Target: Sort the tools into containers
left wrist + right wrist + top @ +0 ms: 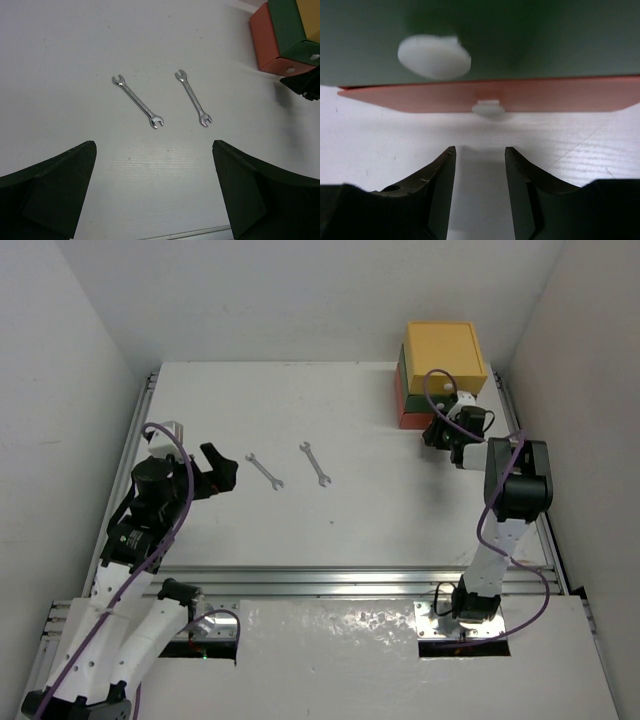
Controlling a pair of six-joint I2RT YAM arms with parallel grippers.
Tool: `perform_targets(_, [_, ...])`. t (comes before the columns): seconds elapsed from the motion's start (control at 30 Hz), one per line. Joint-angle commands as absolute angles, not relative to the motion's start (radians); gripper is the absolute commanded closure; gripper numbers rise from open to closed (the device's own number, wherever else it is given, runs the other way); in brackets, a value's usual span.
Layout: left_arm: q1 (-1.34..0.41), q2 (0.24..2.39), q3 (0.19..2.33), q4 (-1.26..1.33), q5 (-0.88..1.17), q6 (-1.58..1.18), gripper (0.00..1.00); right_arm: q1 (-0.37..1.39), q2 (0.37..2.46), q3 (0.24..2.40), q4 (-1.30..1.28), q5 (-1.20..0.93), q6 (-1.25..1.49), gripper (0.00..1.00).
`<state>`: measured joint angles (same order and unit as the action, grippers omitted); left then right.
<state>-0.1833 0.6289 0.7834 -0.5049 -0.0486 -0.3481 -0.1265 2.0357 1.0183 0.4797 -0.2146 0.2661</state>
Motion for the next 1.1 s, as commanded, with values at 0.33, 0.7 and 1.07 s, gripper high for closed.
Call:
perform_targets(0.33, [-0.179,0.637,0.778,-0.448,-0.005,-0.328,0.0,-0.155,2.121,1.149,0.612,-0.288,0.241,0.54])
perform_targets(0.7, [-0.179,0.657,0.778,-0.445,-0.005,-0.327,0.0,-0.158,2.134,1.14,0.689,-0.284,0.236,0.6])
perform_targets(1.07, [-0.179,0.673,0.778,-0.442,0.025,-0.325,0.0,-0.163,2.169,1.149,0.758,-0.298,0.258,0.74])
